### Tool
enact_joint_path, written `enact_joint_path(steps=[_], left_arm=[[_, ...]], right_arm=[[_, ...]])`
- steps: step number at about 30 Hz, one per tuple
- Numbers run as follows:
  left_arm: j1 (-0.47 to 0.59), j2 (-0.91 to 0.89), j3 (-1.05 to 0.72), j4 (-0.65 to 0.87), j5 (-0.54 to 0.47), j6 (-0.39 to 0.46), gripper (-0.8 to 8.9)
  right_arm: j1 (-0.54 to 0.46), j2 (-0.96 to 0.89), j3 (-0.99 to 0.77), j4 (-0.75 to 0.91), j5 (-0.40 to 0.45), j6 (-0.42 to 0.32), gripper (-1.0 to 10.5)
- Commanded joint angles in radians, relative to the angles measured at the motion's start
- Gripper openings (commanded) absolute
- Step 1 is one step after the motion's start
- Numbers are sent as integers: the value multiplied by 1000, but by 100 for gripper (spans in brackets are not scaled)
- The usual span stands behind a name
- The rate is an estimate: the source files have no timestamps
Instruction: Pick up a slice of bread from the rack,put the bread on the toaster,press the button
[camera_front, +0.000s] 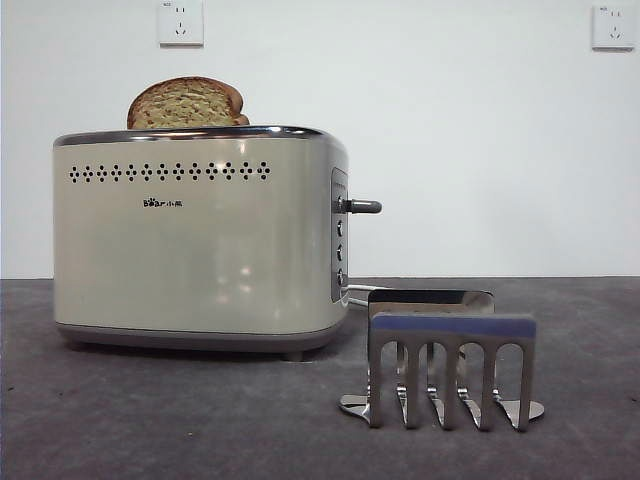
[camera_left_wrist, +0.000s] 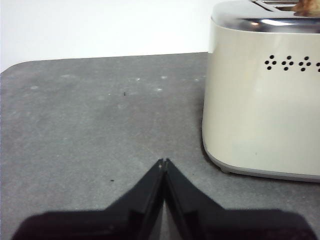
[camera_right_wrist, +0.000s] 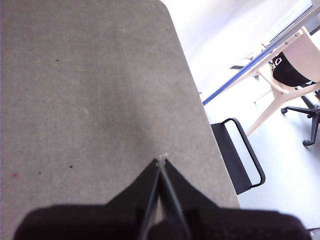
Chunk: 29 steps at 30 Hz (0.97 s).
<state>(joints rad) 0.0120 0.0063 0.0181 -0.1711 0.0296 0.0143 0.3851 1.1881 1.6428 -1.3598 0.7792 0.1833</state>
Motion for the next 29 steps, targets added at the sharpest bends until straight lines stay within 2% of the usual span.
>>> enact_joint_path(steps=[1,18,23,29], left_arm=[[3,-3,-11,6,4,-6,-3],[3,34,-11,6,3,-6,-3],[3,48,-10,6,3,-6,-3],[3,60,-11,6,3,-6,-3]], right_arm=[[0,1,-3,-21,2,-1,0],[-1,-35,-3,-21,-13,-1,0],[-54,-111,-8,-21,-36,-2,0],[-135,-253,-77,-21,-22,-2,0]])
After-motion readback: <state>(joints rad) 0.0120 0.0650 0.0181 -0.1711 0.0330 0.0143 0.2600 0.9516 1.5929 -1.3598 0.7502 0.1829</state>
